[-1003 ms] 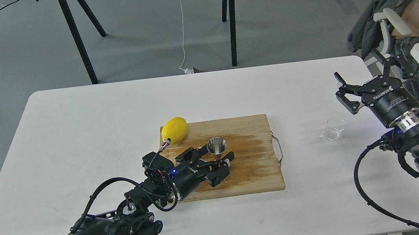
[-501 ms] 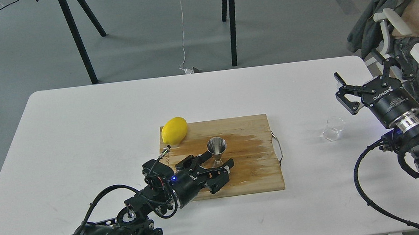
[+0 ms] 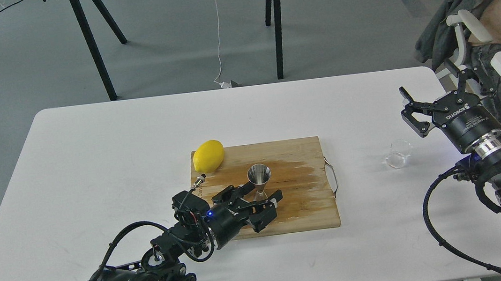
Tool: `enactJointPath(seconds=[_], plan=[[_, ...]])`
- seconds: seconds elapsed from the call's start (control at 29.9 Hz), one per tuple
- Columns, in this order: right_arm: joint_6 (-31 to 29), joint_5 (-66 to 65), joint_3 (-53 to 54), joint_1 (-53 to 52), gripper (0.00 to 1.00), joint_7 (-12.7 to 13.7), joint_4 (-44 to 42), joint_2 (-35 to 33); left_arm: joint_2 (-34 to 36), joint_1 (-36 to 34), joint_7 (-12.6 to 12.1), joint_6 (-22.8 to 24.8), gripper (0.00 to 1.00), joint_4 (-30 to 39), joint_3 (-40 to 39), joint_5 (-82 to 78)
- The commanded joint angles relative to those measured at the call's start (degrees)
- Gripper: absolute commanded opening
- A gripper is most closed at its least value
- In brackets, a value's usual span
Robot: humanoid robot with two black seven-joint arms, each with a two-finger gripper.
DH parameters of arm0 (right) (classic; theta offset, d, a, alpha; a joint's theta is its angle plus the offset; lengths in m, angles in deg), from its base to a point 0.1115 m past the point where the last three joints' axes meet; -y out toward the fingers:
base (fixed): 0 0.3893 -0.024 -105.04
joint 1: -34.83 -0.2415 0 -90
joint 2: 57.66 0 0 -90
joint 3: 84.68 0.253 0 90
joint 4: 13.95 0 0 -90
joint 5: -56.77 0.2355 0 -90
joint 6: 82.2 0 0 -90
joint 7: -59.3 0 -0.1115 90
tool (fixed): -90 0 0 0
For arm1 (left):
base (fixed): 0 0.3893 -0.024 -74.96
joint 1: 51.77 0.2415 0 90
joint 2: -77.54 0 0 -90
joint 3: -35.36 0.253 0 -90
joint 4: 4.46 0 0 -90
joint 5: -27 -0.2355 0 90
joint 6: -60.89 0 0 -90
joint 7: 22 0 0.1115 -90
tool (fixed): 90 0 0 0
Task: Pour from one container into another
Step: 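Lower the jigger upright onto the board beside the lemon, then open the left gripper and withdraw it from the jigger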
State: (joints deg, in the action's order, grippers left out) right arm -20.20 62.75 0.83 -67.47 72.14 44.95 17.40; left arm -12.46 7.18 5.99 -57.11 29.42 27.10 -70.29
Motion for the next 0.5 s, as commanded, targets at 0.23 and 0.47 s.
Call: enactJointPath(seconds=[0.23, 0.47], plan=[[0.0, 0.0, 0.0, 0.0, 0.99, 0.0, 0.0, 0.0, 2.2, 0.2, 0.0, 0.0, 0.86, 0.7, -0.3, 0.1], [0.0, 0.0, 0.0, 0.0, 0.99, 0.0, 0.0, 0.0, 3.1, 0.3, 0.0, 0.0, 0.86, 0.9, -0.2, 0.1]])
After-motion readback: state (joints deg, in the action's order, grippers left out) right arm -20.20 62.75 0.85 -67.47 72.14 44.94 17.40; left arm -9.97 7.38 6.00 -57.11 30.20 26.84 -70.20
